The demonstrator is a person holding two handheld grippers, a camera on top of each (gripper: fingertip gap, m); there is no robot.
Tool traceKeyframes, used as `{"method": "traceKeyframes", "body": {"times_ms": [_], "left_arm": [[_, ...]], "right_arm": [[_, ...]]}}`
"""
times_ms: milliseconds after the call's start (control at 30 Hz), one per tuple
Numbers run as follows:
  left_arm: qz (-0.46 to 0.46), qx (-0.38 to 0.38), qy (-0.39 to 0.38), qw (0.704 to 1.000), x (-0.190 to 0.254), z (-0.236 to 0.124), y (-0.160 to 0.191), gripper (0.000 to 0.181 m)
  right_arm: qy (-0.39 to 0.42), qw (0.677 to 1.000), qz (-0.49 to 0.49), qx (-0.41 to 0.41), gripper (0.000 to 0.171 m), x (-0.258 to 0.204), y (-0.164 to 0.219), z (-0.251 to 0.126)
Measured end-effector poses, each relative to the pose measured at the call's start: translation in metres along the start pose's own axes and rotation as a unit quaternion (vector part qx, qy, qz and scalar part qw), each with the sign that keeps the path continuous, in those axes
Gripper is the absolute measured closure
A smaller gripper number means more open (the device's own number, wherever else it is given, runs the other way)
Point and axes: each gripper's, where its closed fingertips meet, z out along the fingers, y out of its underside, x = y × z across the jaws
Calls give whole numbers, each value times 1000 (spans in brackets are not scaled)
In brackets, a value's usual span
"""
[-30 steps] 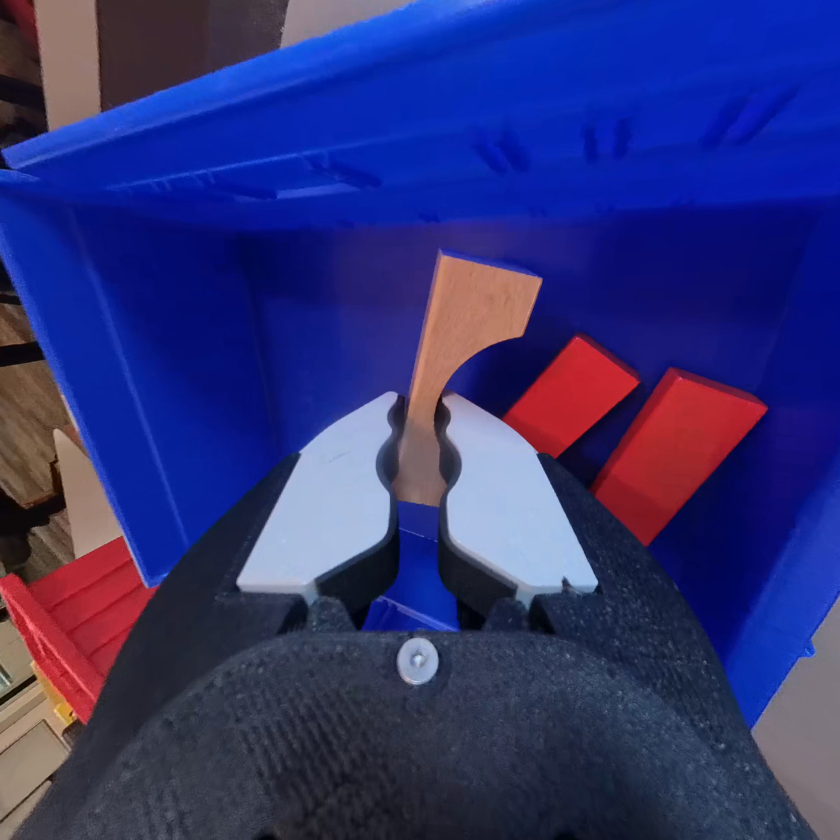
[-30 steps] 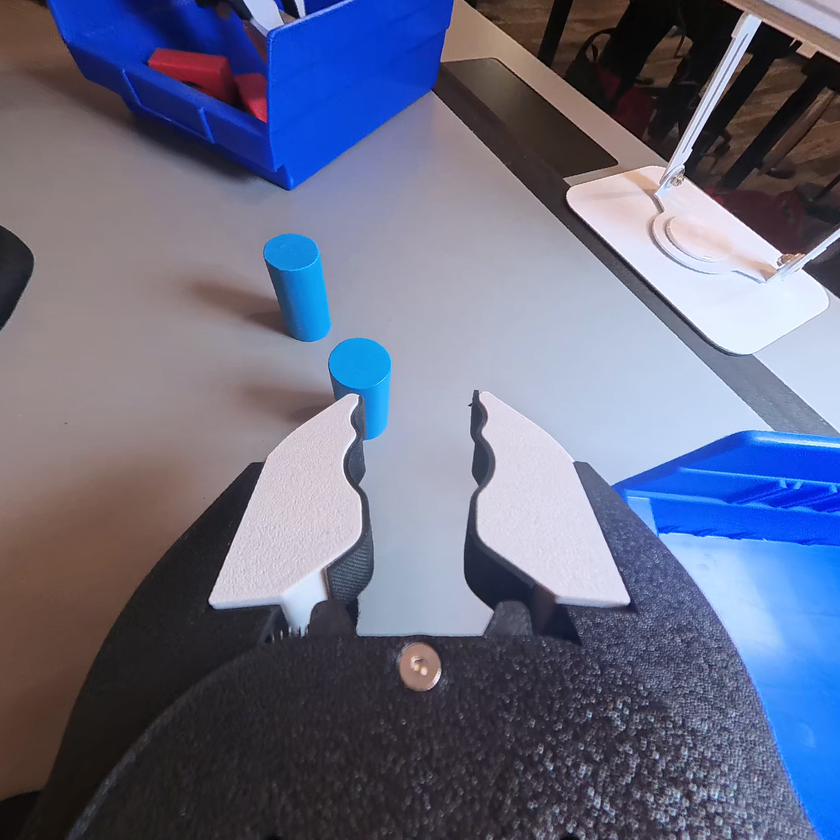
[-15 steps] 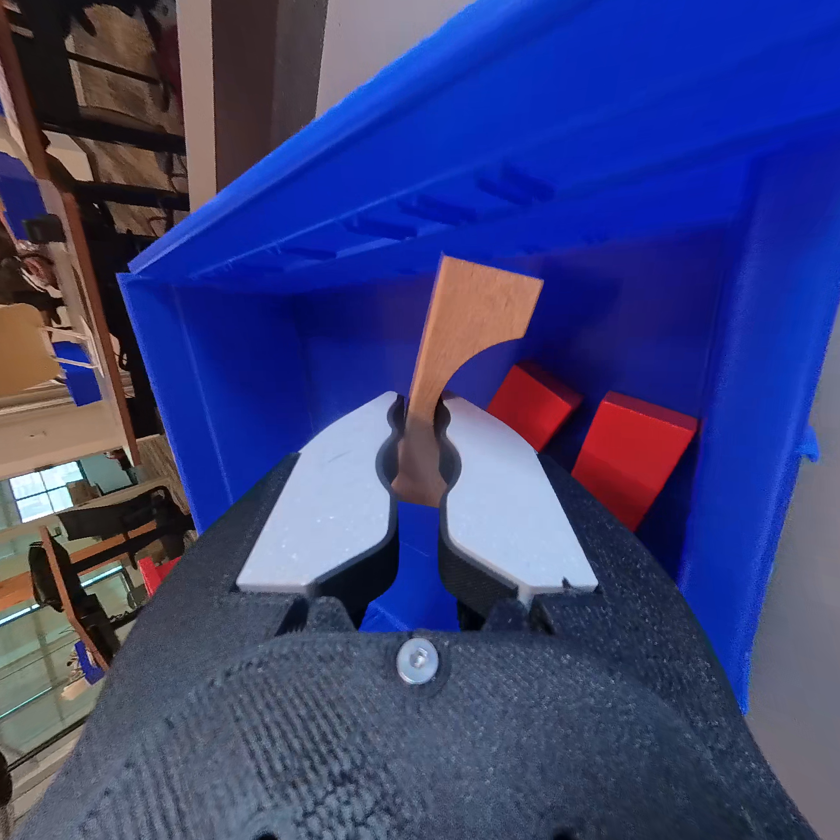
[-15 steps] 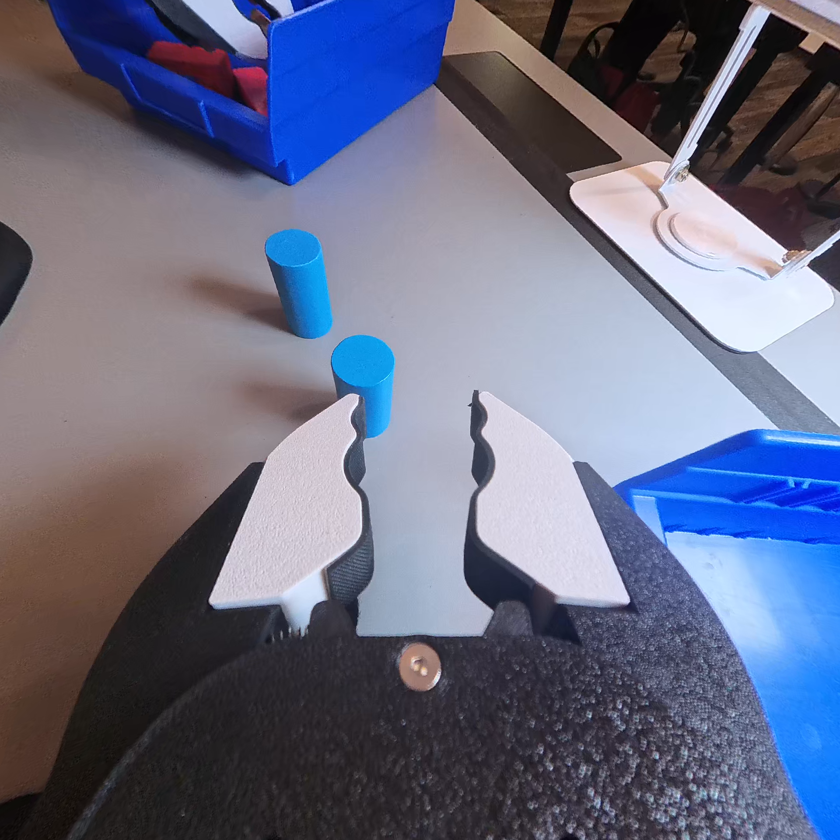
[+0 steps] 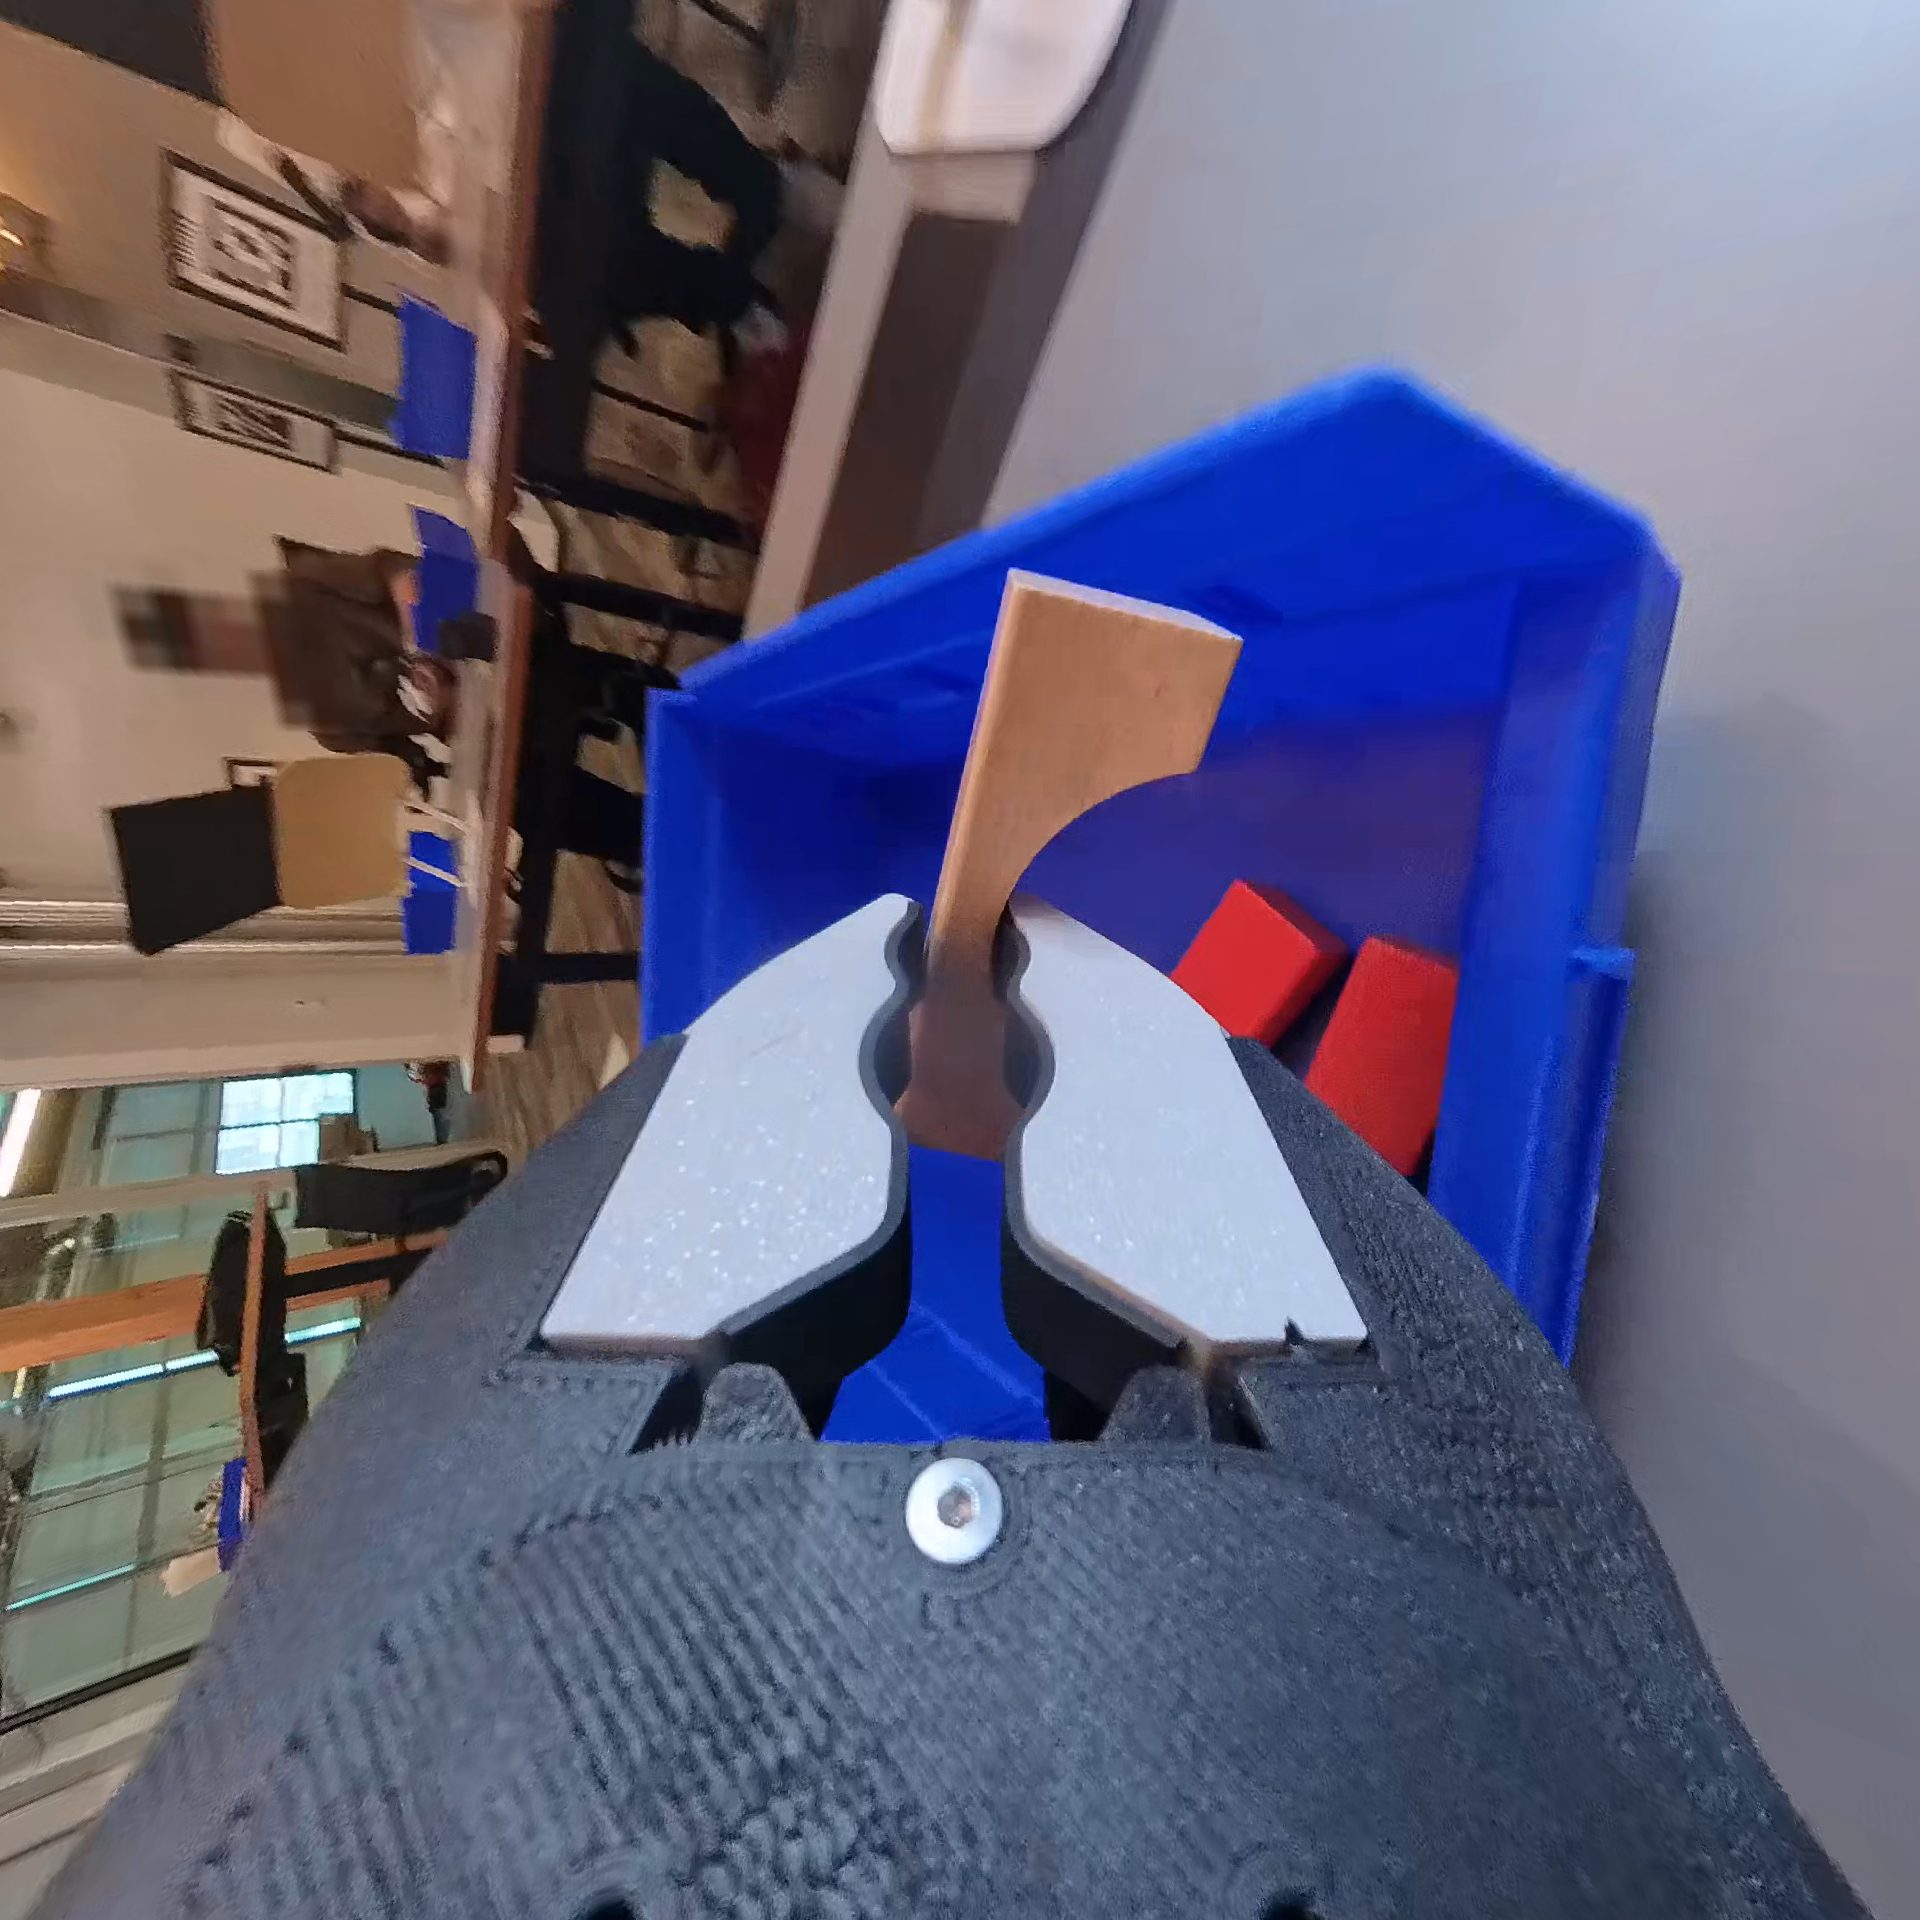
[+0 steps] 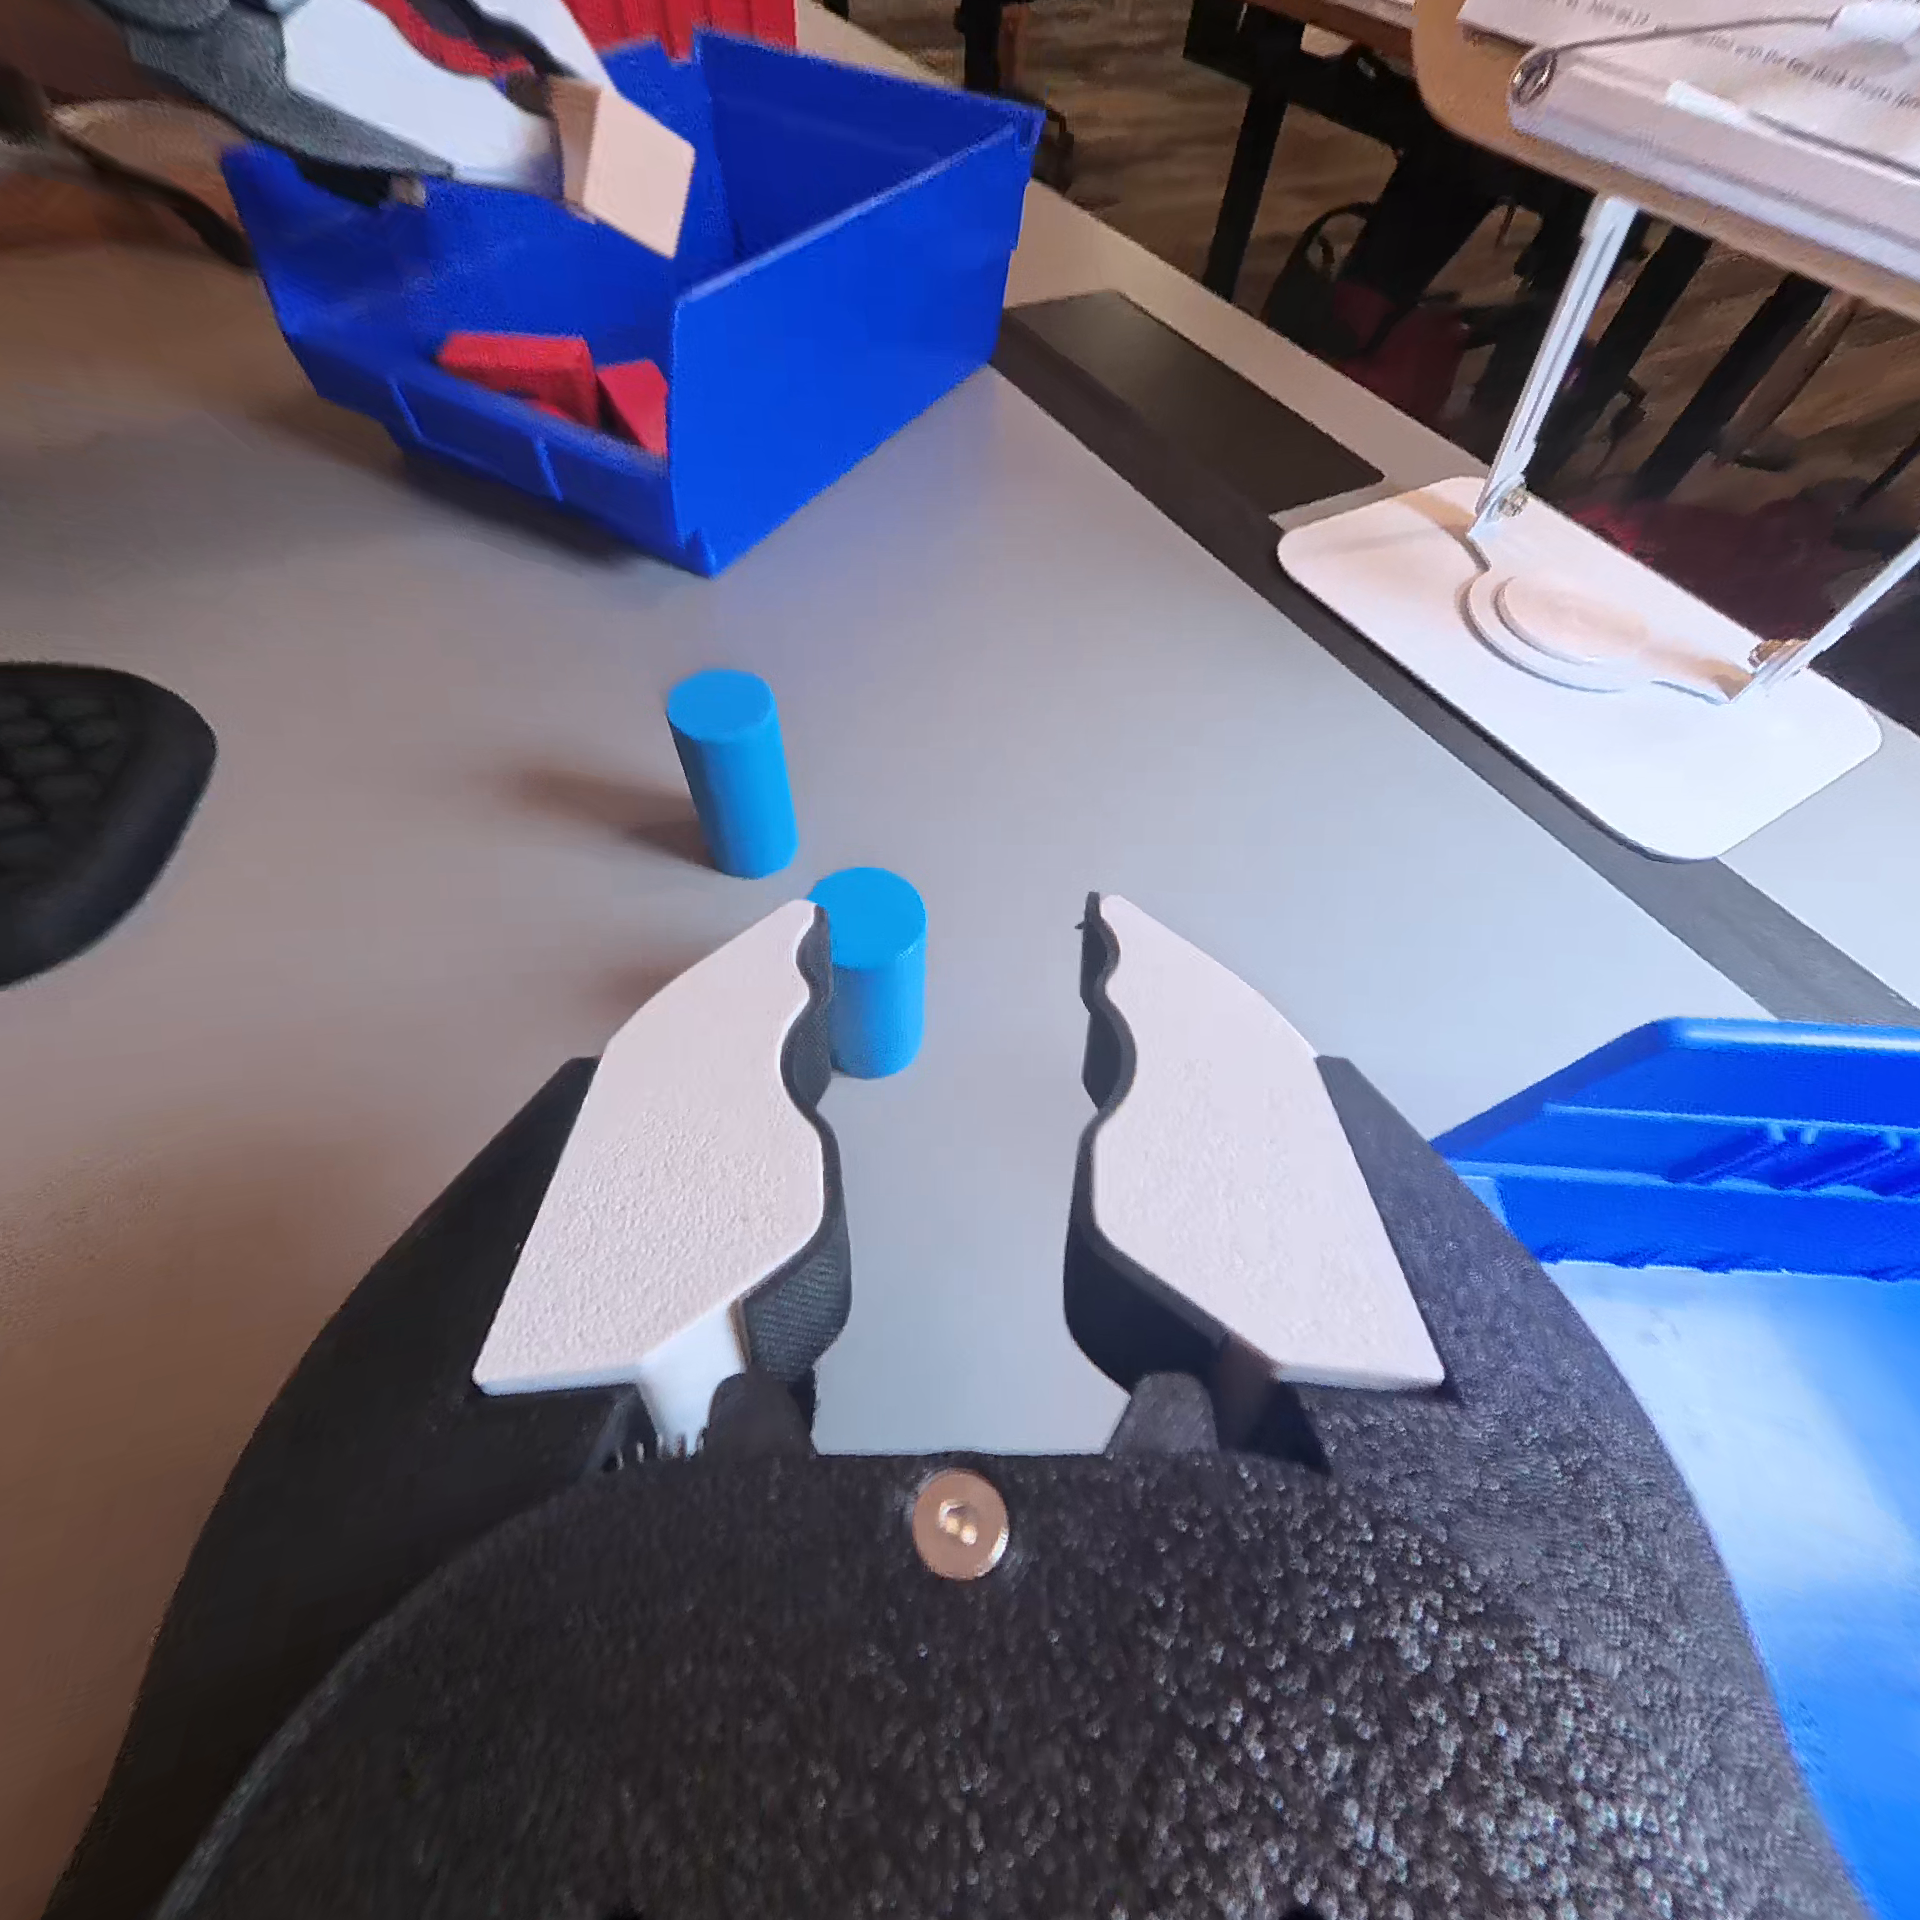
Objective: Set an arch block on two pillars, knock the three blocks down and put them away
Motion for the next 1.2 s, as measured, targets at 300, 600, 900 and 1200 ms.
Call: {"method": "traceKeyframes", "body": {"times_ms": [300, 600, 900, 1200], "left_arm": [[24, 178, -62, 982, 55, -58, -117, 168], [132, 208, -123, 961, 121, -77, -177, 168], [25, 328, -16, 944, 120, -97, -180, 141], [-233, 384, 421, 788, 158, -93, -167, 124]], "right_arm": [[-50, 996, 13, 67, 116, -61, -55, 1], [-94, 995, 18, 14, 138, -100, -33, 32], [-136, 989, -25, 59, 139, -96, -42, 10], [-234, 962, 43, 133, 139, -88, -51, -15]]}}
